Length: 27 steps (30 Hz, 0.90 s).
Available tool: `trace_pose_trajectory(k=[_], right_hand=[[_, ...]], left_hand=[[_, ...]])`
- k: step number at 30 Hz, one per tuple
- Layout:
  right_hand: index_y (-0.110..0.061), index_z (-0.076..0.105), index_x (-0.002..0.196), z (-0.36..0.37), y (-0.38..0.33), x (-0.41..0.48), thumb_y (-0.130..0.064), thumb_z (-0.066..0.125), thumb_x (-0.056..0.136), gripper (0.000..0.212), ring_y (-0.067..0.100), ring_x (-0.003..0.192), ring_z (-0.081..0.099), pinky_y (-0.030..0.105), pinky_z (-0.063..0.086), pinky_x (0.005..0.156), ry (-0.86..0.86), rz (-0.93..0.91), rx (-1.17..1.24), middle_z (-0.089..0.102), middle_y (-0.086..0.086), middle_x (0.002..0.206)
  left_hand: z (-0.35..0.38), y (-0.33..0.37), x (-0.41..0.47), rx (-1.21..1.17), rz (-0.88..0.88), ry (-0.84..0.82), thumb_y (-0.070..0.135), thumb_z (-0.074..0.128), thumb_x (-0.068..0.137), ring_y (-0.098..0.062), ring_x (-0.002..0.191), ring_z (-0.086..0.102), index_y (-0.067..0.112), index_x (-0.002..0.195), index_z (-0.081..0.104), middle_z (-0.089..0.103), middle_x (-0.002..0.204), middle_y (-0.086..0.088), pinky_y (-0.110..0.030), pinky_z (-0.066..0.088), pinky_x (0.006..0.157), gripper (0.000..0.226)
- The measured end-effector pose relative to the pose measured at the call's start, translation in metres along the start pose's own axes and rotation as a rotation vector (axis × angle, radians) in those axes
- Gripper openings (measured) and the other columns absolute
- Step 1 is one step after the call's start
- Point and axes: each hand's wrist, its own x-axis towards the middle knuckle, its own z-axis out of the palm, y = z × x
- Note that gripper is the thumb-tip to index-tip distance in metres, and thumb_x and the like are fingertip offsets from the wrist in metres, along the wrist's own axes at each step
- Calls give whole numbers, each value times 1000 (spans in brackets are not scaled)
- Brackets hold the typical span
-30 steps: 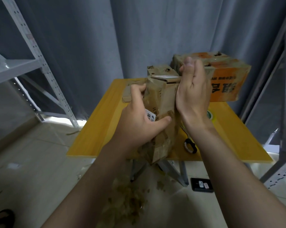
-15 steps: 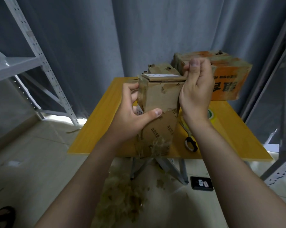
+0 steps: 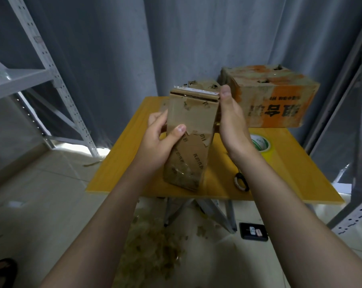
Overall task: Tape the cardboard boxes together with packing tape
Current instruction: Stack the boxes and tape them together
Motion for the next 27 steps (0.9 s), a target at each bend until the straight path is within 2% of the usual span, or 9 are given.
trace_pose_trajectory(k=[3,7,9,13,15,17,19,21,27], right_hand=[[-33,55,100,5,0,1,-55,40,107,27,-20,88,56,14,43,77,52,-79,-102,63,-19,95],[-20,52,111,10,-7,1,-57,43,106,38,-25,81,53,8,42,68,31,-101,-174,60,-16,95],[-22,49,114,10,-13,-1,-62,37,105,42,-23,82,53,16,41,70,32,-78,-179,59,-16,97],[-28,42,117,9,-27,-7,-88,20,87,71,18,106,62,47,46,89,31,10,-244,64,-3,115],[-28,42,118,8,-32,-11,-94,12,77,83,26,106,62,52,47,91,65,48,-278,65,0,115],[-26,44,118,7,-34,-13,-95,9,76,88,27,103,62,54,48,92,122,54,-294,65,1,111],[-25,47,111,7,-32,-14,-93,9,78,85,25,97,62,53,49,88,192,23,-296,64,0,102],[-25,49,104,7,-28,-13,-90,10,81,79,18,90,60,48,47,79,249,-25,-286,61,-5,93],[-17,53,90,0,-14,-9,-72,19,95,65,-7,76,54,21,36,59,366,-207,-280,51,-12,69]], left_hand=[[5,1,1,49,-12,86,44,71,87,-6,128,53,25,158,37,45,144,1,-26,51,104,81],[9,1,1,215,-27,34,57,88,70,30,118,35,27,167,8,29,136,22,3,33,96,130],[10,2,2,278,-21,42,51,90,72,24,113,40,23,167,7,31,135,18,8,30,92,129],[19,15,-2,330,-22,71,52,89,72,31,108,38,26,167,11,31,131,18,8,31,86,126],[27,21,-6,357,-15,99,53,89,69,14,118,46,29,165,14,35,133,11,-3,40,92,125],[34,26,-11,400,-3,121,54,88,68,-15,131,49,28,165,14,36,139,3,-30,50,103,124],[39,29,-13,442,-2,120,52,89,69,-23,134,48,26,165,11,35,142,1,-42,51,103,126],[39,29,-14,460,3,114,51,89,69,-22,134,48,25,165,10,34,143,1,-41,52,101,127],[31,29,-15,420,0,42,65,85,60,-5,126,46,32,165,9,34,149,5,-20,43,86,133]])
